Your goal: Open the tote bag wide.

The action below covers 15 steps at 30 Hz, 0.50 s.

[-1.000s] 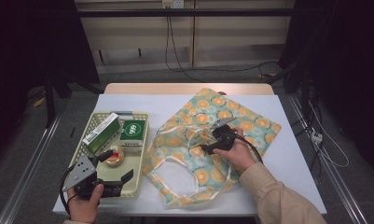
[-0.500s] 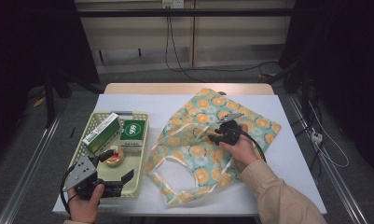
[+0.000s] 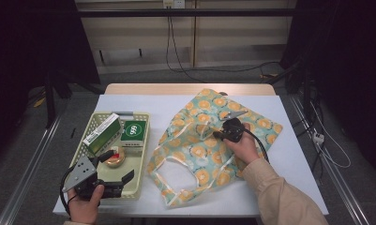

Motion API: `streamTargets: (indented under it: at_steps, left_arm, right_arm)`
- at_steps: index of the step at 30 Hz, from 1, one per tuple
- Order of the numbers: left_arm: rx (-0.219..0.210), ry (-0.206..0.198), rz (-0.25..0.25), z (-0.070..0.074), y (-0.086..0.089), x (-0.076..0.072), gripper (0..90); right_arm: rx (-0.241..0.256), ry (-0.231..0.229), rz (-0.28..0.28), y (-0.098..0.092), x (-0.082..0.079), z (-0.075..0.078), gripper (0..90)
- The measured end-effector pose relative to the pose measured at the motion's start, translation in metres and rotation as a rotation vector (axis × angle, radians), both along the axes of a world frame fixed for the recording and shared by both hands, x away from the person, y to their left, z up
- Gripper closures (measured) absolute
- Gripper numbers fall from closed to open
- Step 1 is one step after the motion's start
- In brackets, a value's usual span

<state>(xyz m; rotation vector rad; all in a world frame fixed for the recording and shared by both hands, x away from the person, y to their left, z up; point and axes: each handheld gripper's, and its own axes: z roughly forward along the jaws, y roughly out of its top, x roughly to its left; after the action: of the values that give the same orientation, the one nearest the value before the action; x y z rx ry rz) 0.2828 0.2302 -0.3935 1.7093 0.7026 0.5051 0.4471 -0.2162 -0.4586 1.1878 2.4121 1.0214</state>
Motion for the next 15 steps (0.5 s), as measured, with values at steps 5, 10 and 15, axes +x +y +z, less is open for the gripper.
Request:
streamTargets:
  at_steps: [5,10,15]
  left_arm:
    - [-0.002,0.0,0.002,0.001,0.0,0.0,3.9]
    - [-0.006,0.004,0.007,0.0,0.001,0.0,3.9]
    - [-0.002,0.002,-0.002,0.002,-0.001,0.0,3.9]
  right_arm:
    - [0.011,0.033,-0.012,0.0,0.002,0.003,89.2]
    - [0.05,0.032,-0.005,-0.005,0.003,0.021,89.2]
    - [0.079,0.028,-0.008,-0.012,0.004,0.039,89.1]
